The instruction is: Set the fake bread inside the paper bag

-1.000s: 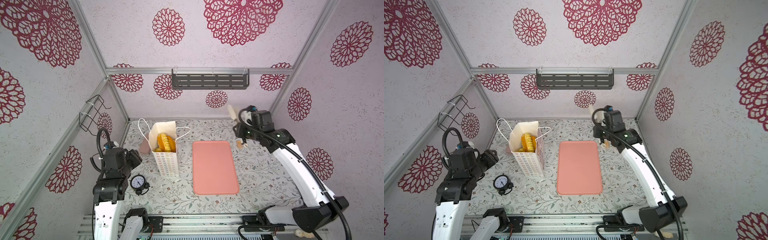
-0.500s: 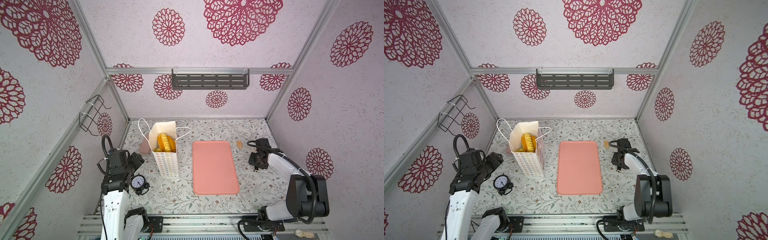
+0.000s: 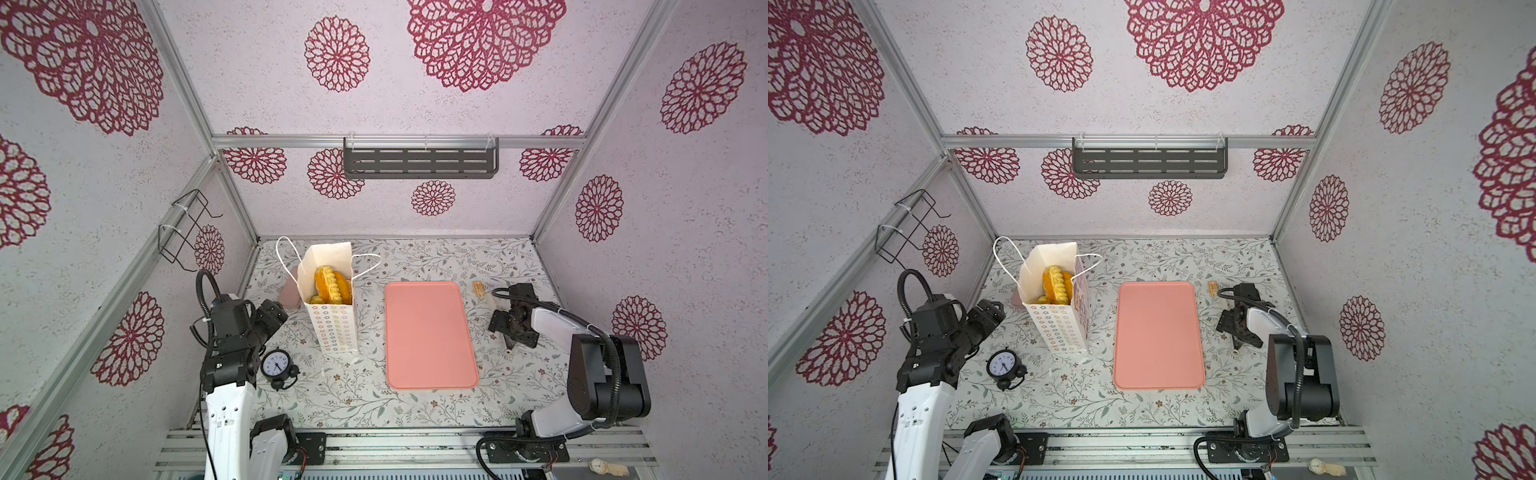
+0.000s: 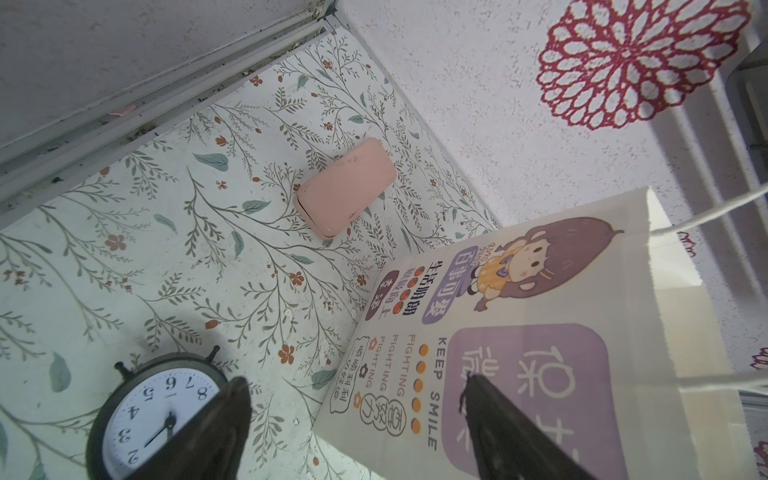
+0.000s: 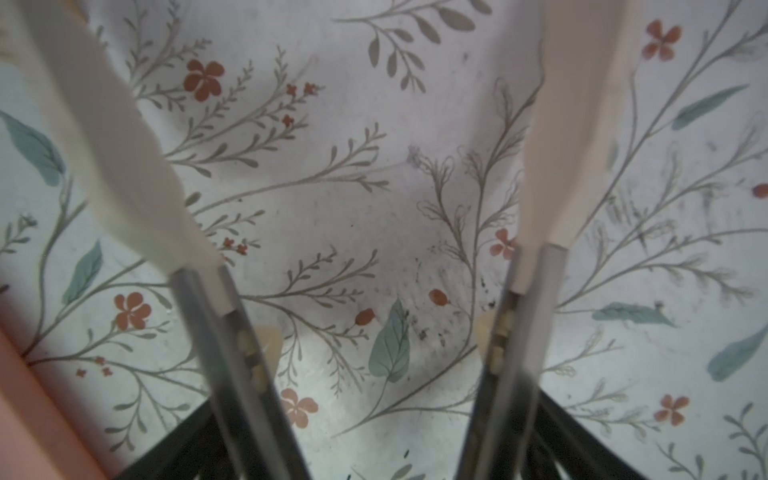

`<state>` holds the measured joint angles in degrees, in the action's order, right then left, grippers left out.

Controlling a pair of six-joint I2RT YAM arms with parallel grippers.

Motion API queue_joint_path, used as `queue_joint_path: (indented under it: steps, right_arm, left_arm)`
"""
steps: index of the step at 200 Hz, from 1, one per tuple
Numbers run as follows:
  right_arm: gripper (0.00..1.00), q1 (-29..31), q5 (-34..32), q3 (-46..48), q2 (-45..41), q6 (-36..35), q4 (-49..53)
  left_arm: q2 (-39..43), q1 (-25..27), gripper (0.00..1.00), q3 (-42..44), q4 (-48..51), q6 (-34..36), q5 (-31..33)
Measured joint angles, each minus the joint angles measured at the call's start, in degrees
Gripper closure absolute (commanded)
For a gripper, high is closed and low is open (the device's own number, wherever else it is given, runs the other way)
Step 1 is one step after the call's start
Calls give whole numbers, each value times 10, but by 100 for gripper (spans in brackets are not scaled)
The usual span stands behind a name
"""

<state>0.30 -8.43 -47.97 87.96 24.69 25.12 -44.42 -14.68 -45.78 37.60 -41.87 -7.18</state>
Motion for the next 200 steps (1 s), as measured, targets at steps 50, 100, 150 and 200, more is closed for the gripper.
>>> queue_joint_path:
  steps: [50, 100, 150, 200]
  right_arm:
    - [1, -1, -1, 0, -41, 0, 5]
    - [1, -2, -60, -27, -152, 9, 1]
    - [1, -4, -112, 83, -322, -34, -236]
    - [1, -7, -190, 174, -235, -119, -441]
  left_arm:
    - [11, -1, 2, -30, 6, 13, 40]
    - [46, -1, 3, -35, -49, 36, 120]
    - [62, -1, 3, 47, -199, 119, 162]
    - [-115, -2, 3, 101, -357, 165, 229]
